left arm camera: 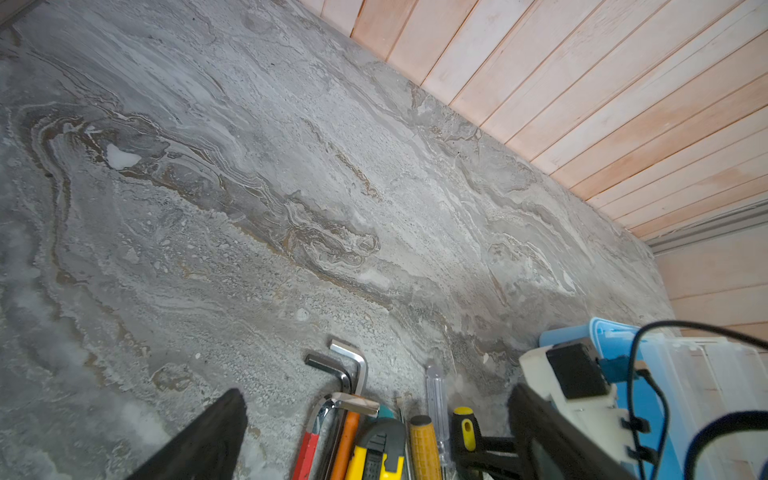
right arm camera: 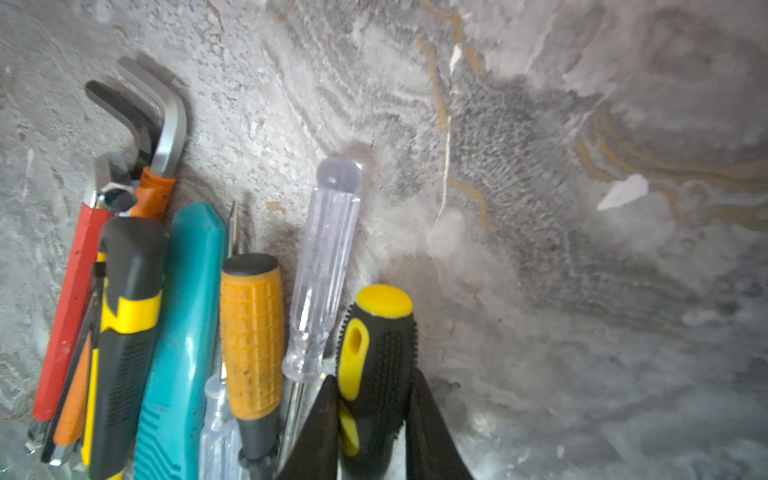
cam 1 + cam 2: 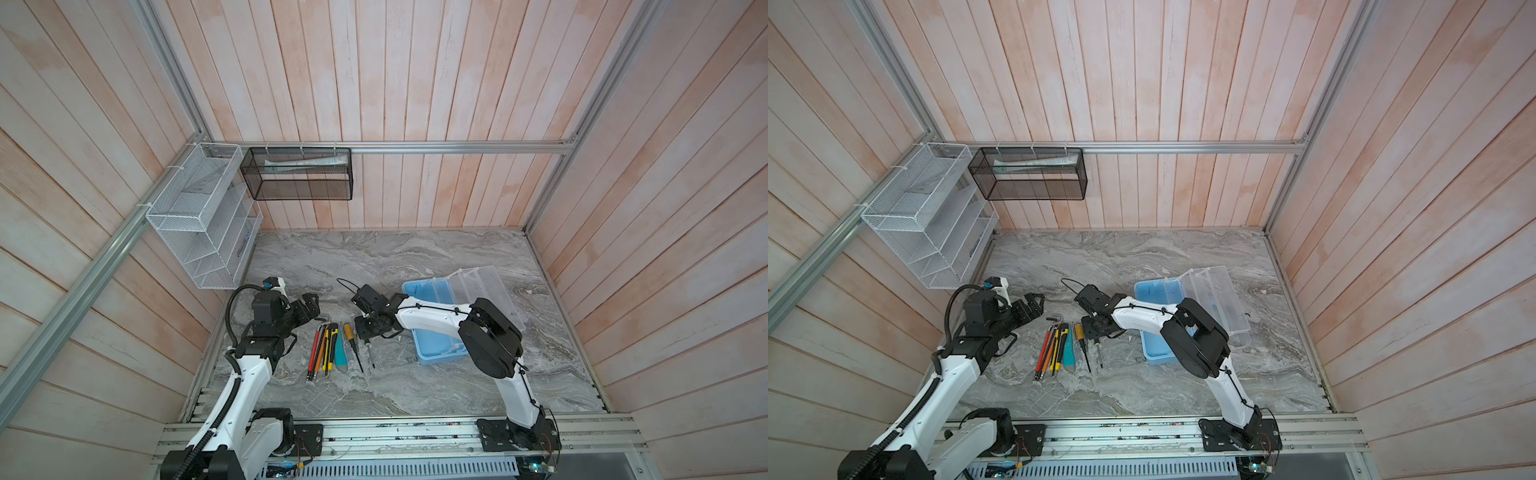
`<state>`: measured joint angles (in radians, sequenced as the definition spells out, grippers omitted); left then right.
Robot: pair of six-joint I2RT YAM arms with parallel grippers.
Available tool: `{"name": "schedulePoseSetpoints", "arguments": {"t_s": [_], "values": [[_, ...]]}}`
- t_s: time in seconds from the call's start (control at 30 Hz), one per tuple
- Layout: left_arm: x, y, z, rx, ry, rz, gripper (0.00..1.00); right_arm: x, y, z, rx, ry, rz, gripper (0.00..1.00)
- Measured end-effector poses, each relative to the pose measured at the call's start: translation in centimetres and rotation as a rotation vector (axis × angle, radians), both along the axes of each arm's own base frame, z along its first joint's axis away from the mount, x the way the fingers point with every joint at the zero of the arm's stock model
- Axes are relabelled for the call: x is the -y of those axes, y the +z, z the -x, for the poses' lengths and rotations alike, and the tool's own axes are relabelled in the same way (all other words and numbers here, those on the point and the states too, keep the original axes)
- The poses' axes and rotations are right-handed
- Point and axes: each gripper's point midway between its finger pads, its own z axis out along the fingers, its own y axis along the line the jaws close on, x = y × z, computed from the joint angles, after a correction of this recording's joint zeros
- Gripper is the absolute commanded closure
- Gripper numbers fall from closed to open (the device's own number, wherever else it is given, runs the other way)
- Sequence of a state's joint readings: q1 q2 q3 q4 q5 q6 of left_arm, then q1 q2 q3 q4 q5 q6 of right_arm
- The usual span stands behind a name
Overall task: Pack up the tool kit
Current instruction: 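Close the right gripper on the yellow-black screwdriver handle, then lift the yellow-black screwdriver and carry it over the open blue box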
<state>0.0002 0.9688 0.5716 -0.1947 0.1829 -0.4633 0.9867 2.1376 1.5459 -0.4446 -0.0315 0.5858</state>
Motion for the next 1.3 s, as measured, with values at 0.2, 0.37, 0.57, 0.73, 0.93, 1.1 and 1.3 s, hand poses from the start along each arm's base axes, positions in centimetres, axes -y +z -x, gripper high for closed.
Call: {"name": "schedulePoseSetpoints", "arguments": {"t_s": [0.2, 0.37, 0.57, 0.73, 0.93, 1.1, 1.3], "values": [[0.3, -0.5, 0.0, -0.016, -0.013, 0.009, 0.00, 1.1, 1.7, -1.1, 0.035, 0.009, 0.005, 0.98], [0.4, -0.8, 0.0, -0.027, -0.021, 0.015, 0.00, 4.8, 8.5, -5.0, 0.140, -0.035, -0.072, 1.00], [0.5, -0.9, 0.0, -0.032, -0.023, 0.022, 0.00, 13.4, 17.4, -10.1, 0.296, -0.163, -0.136, 1.00], [0.6, -0.9, 0.0, -0.033, -0.024, 0.030, 0.00, 20.5, 19.8, -11.1, 0.368, -0.249, -0.053, 1.00], [0.6, -0.9, 0.0, -0.034, -0.024, 0.031, 0.00, 28.2, 19.4, -10.5, 0.379, -0.323, 0.133, 1.00], [0.7, -1.2, -0.1, -0.046, -0.023, 0.038, 0.00, 32.2, 17.7, -9.8, 0.345, -0.342, 0.280, 1.00], [0.8, -1.8, -0.2, -0.066, -0.028, 0.043, 0.00, 33.8, 15.9, -9.4, 0.318, -0.313, 0.375, 1.00]]}}
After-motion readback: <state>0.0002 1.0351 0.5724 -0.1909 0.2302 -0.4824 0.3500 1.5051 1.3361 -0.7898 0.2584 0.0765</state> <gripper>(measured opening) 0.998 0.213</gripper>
